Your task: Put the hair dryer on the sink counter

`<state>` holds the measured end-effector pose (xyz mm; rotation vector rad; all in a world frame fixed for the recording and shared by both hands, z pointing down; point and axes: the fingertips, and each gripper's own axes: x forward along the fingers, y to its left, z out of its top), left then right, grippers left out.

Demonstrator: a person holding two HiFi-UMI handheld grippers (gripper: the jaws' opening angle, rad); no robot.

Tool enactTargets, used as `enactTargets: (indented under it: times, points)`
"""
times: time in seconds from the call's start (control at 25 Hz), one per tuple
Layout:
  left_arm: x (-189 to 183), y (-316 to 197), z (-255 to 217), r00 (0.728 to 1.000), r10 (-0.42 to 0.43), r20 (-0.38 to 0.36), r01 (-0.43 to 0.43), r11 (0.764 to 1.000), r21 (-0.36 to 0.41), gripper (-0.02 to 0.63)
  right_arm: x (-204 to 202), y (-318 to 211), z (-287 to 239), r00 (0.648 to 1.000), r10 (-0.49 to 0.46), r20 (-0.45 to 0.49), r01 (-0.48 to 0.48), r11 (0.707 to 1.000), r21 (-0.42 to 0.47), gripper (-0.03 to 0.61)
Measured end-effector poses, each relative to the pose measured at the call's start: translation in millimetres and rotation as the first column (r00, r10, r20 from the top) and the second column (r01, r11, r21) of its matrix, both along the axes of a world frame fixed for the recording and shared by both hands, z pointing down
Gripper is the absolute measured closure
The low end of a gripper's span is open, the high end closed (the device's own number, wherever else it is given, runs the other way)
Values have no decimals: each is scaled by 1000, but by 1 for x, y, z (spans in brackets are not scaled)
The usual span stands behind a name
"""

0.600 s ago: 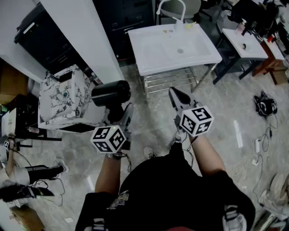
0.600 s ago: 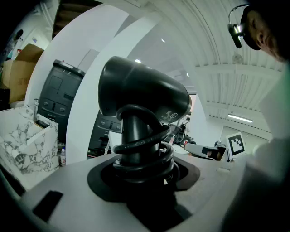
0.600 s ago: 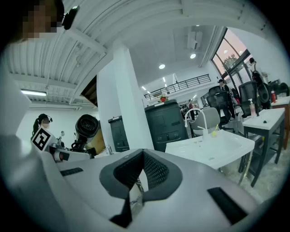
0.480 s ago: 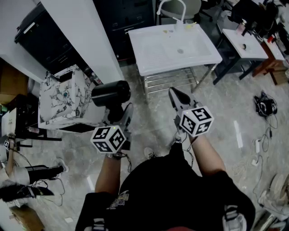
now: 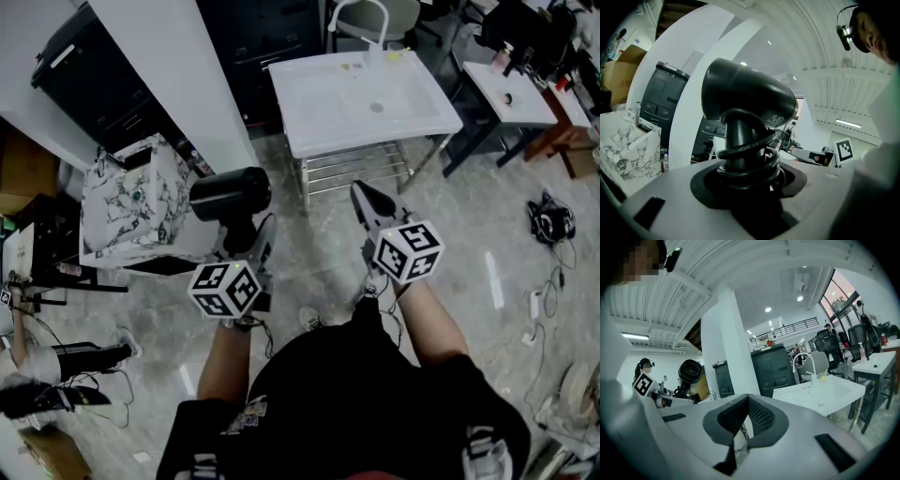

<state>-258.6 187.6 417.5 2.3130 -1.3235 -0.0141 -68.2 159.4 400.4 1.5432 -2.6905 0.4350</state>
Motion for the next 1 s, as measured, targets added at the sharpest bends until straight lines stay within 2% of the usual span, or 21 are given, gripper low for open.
enactTargets:
  times: [0.52, 0.76, 1.0]
  points:
    - [7, -18, 3, 1000, 6, -4, -6, 1000, -10, 397, 16, -19, 1, 1000, 18, -1, -18, 1000, -1, 580]
    - [32, -48, 4, 1000, -20, 5, 21, 1000, -20, 397, 46, -60, 0, 1000, 1, 13, -1, 1000, 3, 580]
    - [70, -100, 4, 998, -63, 9, 63, 997, -34, 396, 81, -124, 0, 998, -49, 31, 50, 999, -6, 580]
